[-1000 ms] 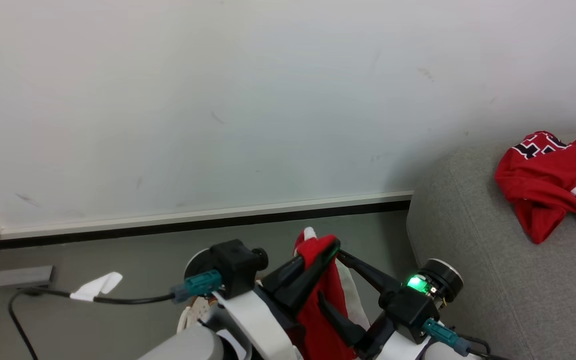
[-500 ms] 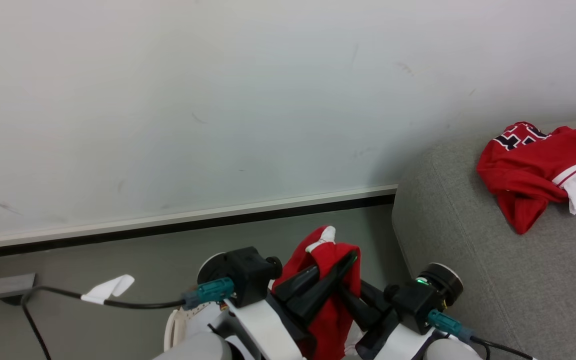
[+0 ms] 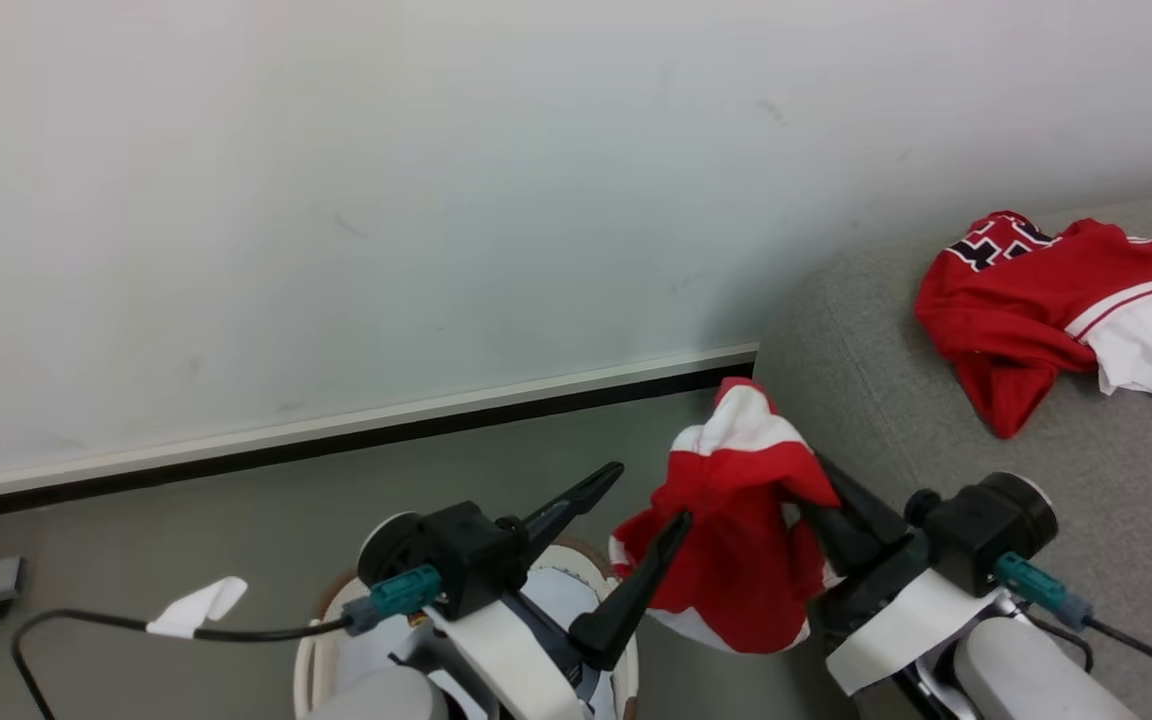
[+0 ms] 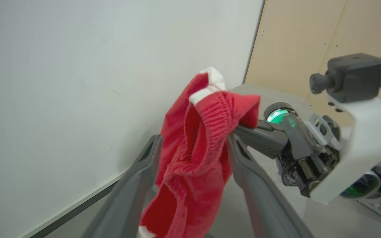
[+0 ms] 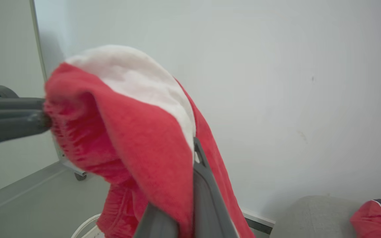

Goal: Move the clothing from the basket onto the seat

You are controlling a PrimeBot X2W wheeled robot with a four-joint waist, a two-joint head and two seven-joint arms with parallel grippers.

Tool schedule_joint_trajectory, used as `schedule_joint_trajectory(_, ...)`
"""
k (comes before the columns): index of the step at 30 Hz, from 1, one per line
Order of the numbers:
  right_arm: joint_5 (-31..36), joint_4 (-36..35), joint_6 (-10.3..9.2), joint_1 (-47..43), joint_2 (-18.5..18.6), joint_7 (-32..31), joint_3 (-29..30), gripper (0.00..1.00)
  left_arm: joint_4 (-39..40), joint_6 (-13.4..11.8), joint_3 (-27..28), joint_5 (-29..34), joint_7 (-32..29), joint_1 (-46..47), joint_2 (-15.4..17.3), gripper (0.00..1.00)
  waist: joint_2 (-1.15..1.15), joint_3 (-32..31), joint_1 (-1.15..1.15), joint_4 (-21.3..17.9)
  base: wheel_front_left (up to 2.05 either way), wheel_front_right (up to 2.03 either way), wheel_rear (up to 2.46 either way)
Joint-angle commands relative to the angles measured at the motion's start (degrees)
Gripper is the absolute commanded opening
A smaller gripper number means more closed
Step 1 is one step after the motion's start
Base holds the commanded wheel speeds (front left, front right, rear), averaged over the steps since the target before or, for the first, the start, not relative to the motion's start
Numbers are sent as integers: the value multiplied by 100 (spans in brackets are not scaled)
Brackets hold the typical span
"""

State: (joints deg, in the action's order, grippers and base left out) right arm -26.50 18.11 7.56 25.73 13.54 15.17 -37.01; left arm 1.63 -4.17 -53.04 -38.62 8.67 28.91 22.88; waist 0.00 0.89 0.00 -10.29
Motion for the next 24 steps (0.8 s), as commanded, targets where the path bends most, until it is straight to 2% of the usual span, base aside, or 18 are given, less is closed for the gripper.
schedule_joint_trajectory(1,82,-66,-15,-59,90,-4,164,0,-64,-14,-7,99,76,-54,-16,100,0,71,0,-156,0,0,0)
schedule_joint_trajectory(15,383,-491,-15,-292,288,-4,1563,0,-383,87,-111,178,242,104,-172,100,0,466,0,-1064,0,0,0)
schedule_joint_trajectory(19,472,-542,-15,-325,275,-4,1856,0,-437,103,-135,241,256,201,-208,100,0,635,0,-1145,0,0,0)
schedule_joint_trajectory(24,624,-371,-15,-26,201,-4,2384,0,-517,152,-168,290,294,325,-289,100,0,988,0,-1031,0,0,0)
